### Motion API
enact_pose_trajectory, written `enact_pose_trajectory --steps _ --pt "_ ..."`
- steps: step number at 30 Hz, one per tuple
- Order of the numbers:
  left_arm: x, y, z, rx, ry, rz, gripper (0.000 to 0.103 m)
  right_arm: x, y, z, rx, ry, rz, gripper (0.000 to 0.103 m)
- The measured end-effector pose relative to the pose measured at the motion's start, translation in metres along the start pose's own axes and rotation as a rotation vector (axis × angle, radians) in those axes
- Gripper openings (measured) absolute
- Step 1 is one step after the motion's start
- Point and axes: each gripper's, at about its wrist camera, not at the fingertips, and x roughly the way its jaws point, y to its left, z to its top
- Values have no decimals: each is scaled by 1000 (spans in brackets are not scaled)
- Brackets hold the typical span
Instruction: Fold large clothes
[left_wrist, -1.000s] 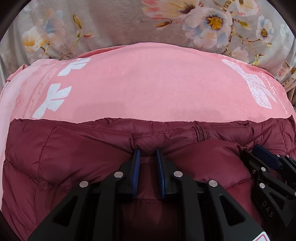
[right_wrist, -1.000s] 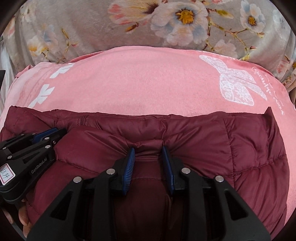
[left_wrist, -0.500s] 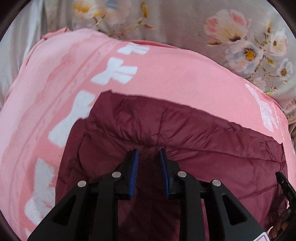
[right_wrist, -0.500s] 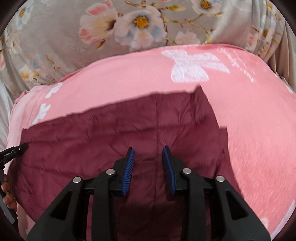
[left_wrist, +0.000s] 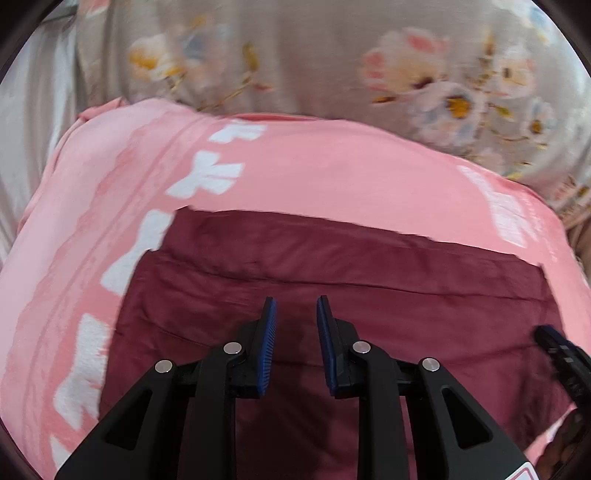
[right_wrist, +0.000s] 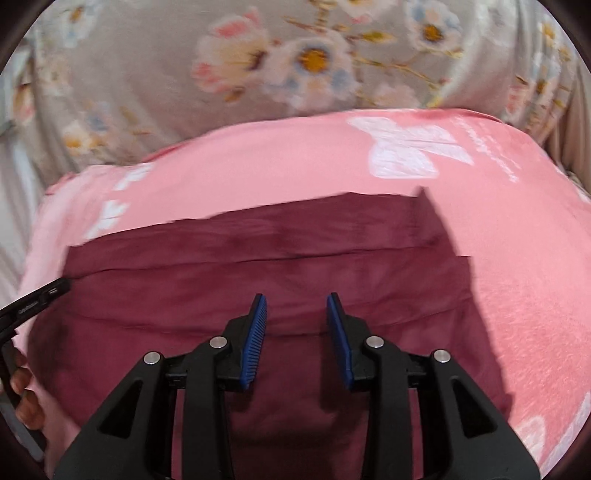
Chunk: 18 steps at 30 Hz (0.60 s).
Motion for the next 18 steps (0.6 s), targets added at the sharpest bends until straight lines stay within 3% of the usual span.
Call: enact_pose_trajectory --steps 6,18 --pt "19 -48 -26 67 61 -62 22 13 42 -22 -109 26 15 33" --pt "39 -60 -45 121 36 13 22 30 46 -36 -139 40 -24 33"
